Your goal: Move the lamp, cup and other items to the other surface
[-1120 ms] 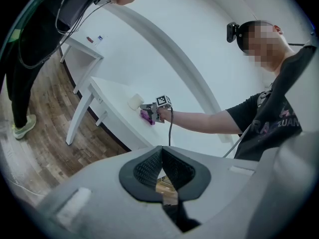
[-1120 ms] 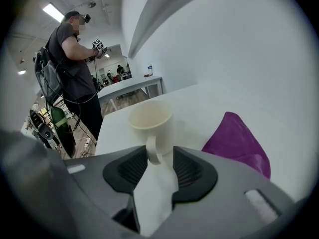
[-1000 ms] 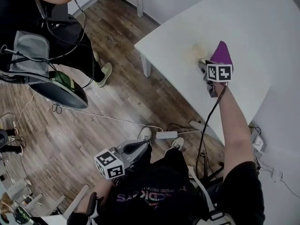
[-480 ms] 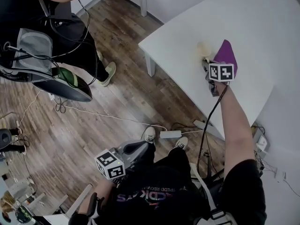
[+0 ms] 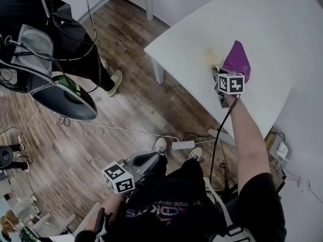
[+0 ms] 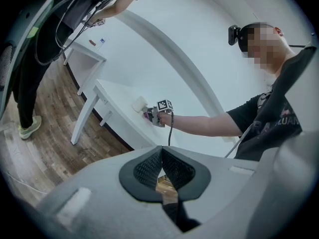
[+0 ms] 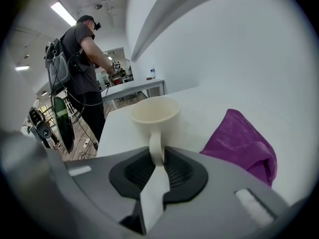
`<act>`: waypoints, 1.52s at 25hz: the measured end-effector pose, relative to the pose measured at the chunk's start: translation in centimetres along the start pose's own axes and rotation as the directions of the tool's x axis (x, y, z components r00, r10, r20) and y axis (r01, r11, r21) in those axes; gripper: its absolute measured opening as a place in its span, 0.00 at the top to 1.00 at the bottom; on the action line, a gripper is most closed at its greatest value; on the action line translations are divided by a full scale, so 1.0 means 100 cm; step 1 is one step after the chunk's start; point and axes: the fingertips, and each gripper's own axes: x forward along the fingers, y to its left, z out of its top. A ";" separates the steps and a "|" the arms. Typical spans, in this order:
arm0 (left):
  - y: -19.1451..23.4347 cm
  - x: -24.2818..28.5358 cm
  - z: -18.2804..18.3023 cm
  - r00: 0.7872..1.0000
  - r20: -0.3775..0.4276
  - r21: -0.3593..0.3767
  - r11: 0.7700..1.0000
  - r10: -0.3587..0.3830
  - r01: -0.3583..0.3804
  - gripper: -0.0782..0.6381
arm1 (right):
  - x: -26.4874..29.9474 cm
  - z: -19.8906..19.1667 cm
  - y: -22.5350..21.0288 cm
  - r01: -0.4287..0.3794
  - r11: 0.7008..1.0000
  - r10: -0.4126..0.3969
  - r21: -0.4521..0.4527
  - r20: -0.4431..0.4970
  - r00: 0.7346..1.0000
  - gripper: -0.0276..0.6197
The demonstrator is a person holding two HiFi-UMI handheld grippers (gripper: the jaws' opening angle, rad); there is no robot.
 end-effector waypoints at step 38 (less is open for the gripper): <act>-0.042 0.024 0.015 0.984 -0.085 0.157 0.973 -0.160 0.171 0.89 | -0.153 -0.025 0.050 -0.001 0.997 -0.026 0.083 0.320 0.947 0.88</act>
